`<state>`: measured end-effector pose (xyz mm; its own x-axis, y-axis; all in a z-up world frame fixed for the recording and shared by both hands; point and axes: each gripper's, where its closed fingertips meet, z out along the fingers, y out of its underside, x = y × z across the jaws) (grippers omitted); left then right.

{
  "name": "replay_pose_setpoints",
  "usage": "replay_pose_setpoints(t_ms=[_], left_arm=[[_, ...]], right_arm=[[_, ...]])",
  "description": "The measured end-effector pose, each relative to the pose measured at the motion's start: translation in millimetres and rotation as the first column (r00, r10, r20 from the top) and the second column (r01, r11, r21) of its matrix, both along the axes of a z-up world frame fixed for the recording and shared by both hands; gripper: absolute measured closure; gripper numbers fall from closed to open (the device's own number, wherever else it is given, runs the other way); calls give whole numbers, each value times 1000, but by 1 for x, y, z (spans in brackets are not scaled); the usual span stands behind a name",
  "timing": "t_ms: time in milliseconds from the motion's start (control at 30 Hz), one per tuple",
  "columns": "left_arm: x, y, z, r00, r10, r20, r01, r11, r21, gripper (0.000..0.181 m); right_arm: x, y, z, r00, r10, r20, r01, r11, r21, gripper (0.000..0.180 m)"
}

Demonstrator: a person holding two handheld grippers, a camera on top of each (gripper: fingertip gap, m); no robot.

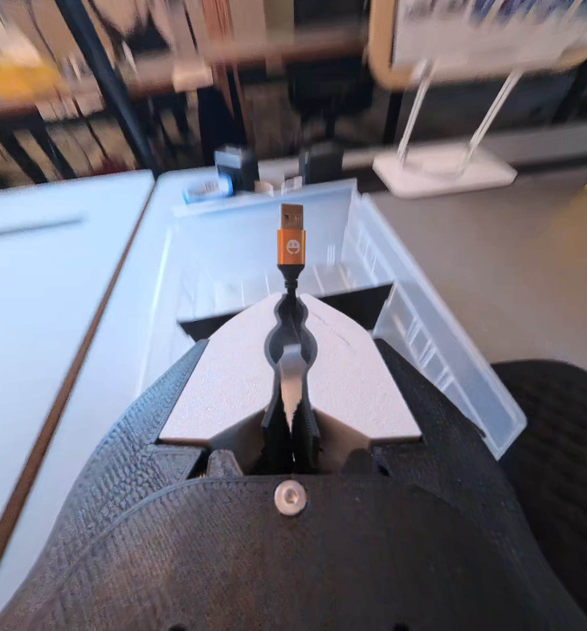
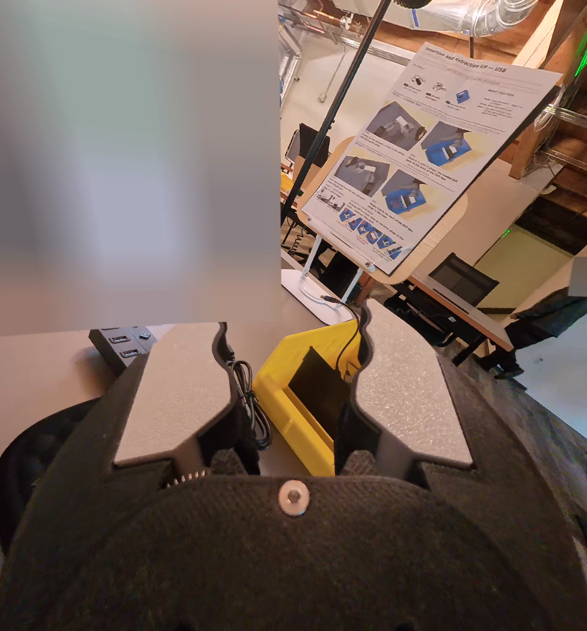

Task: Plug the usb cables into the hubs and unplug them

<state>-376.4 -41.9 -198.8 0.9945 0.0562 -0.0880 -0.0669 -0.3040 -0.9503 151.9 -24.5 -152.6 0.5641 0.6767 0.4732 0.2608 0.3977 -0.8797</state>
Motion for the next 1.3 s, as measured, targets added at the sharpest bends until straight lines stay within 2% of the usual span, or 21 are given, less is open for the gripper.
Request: replay_pose_setpoints(t_ms=[67,133,167,267,367,500,600,667,733,900,1000,1067,1300], left_arm=[[14,-8,35,996,-45,-72,59,977,207,177],[27,-22,71,991,-28,-131,81,903,421,177],[43,-30,84,985,-72,-160,142,859,491,177],[89,-48,116,953,-159,-258,288,734,614,177],[143,-63,132,866,-129,-483,450,622,641,177],[203,-47,109,679,-51,-732,574,660,485,177],[251,-33,73,545,-163,-822,693,639,333,177],[280,-30,53,486,-251,-837,760,595,262,177],[305,-30,30,414,-381,-827,819,552,156,177],[339,-44,-12,256,-673,-694,916,399,-48,177],[345,-50,-25,208,-764,-610,937,334,-100,177],[345,-50,-29,199,-778,-596,937,329,-118,177],[350,-48,-38,171,-780,-601,930,329,-162,177]], right_arm=[[-7,-1,1,1000,22,-9,-22,1000,9,106],[-17,-4,1,998,60,-20,-60,998,18,106],[-23,-6,1,996,85,-24,-84,996,22,106],[-43,-12,-2,987,161,-26,-160,986,36,106],[-66,-20,-5,974,227,-10,-225,971,77,106],[-97,-34,-4,944,327,-55,-318,939,128,110],[-121,-48,1,896,416,-157,-397,907,142,118],[-137,-58,-1,859,476,-188,-454,878,148,123],[-150,-64,-8,851,503,-152,-482,862,156,124],[-167,-72,-29,895,433,109,-445,848,286,128],[-171,-80,-38,888,379,260,-455,806,379,133],[-172,-80,-44,882,340,326,-454,797,399,138],[-174,-81,-52,863,354,361,-482,792,374,148]])
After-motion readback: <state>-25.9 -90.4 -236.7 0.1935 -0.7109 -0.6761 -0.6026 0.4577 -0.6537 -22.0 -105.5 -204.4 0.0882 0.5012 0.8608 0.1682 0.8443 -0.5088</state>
